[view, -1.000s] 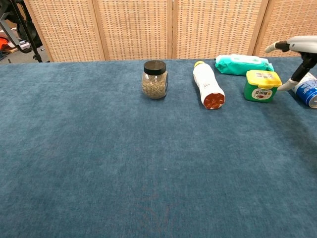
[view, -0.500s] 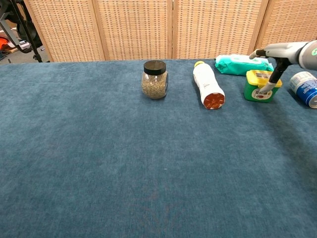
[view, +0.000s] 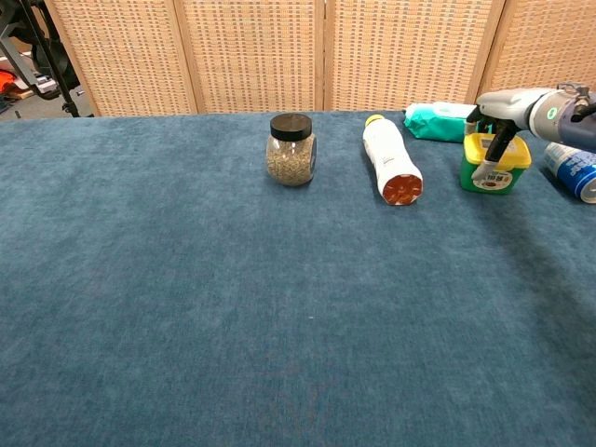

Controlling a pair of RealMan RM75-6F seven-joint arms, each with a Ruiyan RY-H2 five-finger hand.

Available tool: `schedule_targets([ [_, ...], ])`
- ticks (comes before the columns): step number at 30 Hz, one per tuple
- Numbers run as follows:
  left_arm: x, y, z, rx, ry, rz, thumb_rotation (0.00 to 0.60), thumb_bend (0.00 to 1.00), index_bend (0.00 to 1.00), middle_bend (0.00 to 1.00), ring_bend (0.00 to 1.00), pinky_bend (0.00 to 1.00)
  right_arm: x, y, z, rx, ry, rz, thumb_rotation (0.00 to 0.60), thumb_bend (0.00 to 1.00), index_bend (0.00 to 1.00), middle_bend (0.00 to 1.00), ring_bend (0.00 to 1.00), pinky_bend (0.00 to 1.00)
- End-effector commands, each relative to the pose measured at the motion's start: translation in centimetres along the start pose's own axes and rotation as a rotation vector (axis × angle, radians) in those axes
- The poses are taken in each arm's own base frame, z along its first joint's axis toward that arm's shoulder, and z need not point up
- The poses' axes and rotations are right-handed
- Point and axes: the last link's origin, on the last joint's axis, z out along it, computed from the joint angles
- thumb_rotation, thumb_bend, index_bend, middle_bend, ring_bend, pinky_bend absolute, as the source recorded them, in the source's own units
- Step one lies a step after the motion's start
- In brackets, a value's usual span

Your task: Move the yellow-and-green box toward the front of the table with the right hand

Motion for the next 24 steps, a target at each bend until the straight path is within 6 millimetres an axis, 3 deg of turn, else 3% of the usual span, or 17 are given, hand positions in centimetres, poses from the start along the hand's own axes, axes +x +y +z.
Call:
schedule_targets([
  [1, -0.1, 0.2, 0.0, -0.005, -0.002, -0.001, 0.600, 0.00, 0.00, 0.00, 0.00, 0.00, 0.5, -0.2, -0.3, 0.047, 0.057, -0.002, 0.600, 0.41, 0.54, 0.61, 0.40, 0.08],
  [5, 0.0, 0.4, -0.3, -0.018, 0.005, -0.002, 0.600, 0.00, 0.00, 0.00, 0.00, 0.00, 1.7, 0.9, -1.4, 0.110, 0.132, -0.012, 0.600, 0.45, 0.54, 0.61, 0.40, 0.10],
  [8, 0.1, 0.7, -0.6, -0.036, 0.009, -0.004, 0.600, 0.00, 0.00, 0.00, 0.00, 0.00, 3.1, 2.1, -3.3, 0.173, 0.199, -0.022, 0.600, 0.47, 0.54, 0.61, 0.41, 0.14],
  [11, 0.3, 0.9, -1.0, -0.056, 0.019, -0.009, 0.600, 0.00, 0.00, 0.00, 0.00, 0.00, 4.2, 3.5, -6.0, 0.221, 0.249, -0.030, 0.600, 0.47, 0.54, 0.61, 0.41, 0.15],
  [14, 0.7, 1.0, -1.5, -0.083, 0.033, -0.017, 0.600, 0.00, 0.00, 0.00, 0.00, 0.00, 4.8, 5.0, -9.9, 0.263, 0.258, -0.046, 0.600, 0.47, 0.54, 0.60, 0.41, 0.17],
  [22, 1.1, 0.9, -2.7, -0.122, 0.048, -0.040, 0.600, 0.00, 0.00, 0.00, 0.00, 0.00, 3.2, 7.2, -16.6, 0.288, 0.187, -0.144, 0.600, 0.52, 0.54, 0.60, 0.42, 0.21],
  [24, 1.5, 0.9, -3.2, -0.140, 0.064, -0.052, 0.600, 0.00, 0.00, 0.00, 0.00, 0.00, 2.0, 7.4, -18.7, 0.303, 0.153, -0.178, 0.600, 0.53, 0.54, 0.60, 0.42, 0.21],
])
